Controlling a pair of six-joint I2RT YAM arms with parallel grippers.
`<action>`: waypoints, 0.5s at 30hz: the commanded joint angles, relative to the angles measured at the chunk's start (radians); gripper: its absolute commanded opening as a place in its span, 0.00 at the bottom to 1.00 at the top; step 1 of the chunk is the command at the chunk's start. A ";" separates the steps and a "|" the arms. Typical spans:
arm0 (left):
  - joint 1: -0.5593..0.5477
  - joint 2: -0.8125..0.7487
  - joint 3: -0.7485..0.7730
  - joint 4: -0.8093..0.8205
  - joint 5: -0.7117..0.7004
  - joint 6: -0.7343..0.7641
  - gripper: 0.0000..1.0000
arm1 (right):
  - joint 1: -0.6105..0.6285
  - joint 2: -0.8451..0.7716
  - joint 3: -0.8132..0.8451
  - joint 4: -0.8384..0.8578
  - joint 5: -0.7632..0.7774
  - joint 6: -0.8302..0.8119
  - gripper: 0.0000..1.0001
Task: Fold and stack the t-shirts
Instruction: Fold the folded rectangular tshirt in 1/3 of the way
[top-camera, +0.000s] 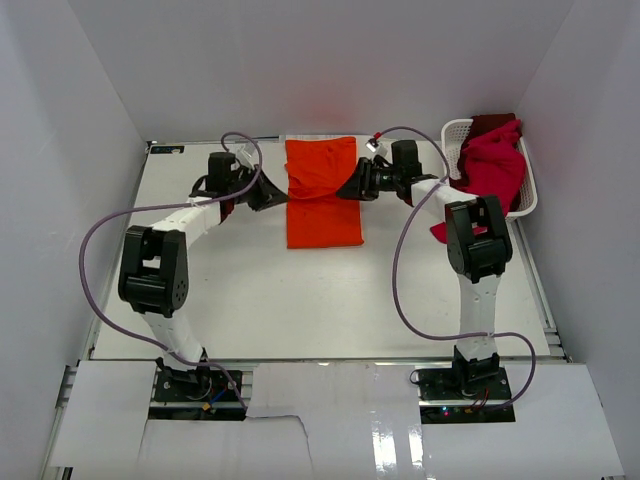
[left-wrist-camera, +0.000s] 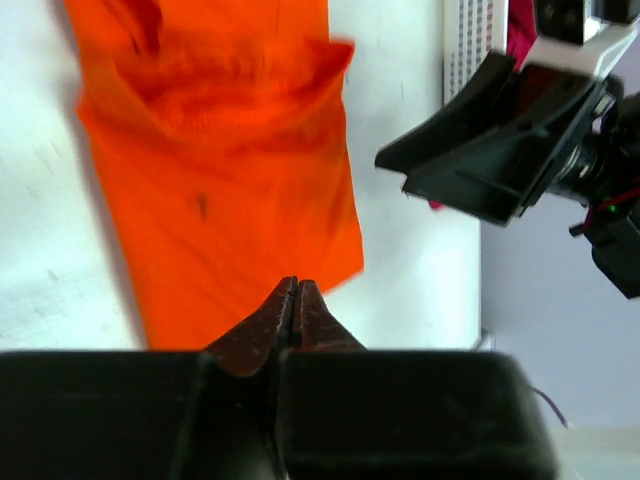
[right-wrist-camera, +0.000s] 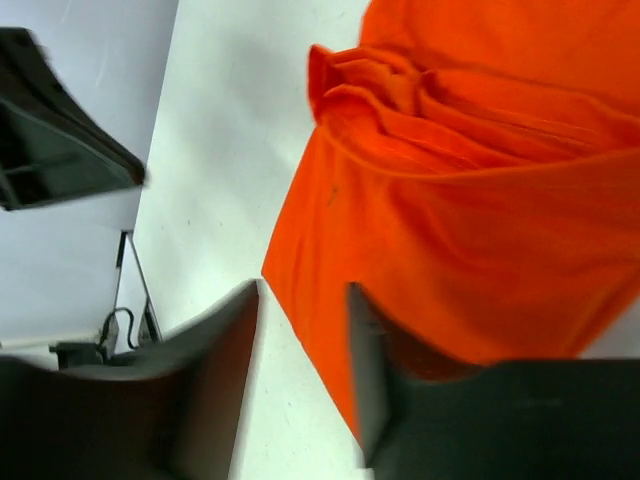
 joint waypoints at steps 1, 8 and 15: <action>-0.027 -0.045 -0.124 0.129 0.097 -0.011 0.04 | 0.038 0.011 -0.009 0.094 -0.053 0.037 0.35; -0.093 -0.033 -0.218 0.211 0.132 0.012 0.00 | 0.076 0.117 0.084 0.124 -0.085 0.096 0.08; -0.116 0.019 -0.204 0.349 0.163 -0.050 0.00 | 0.092 0.210 0.184 0.111 -0.091 0.110 0.08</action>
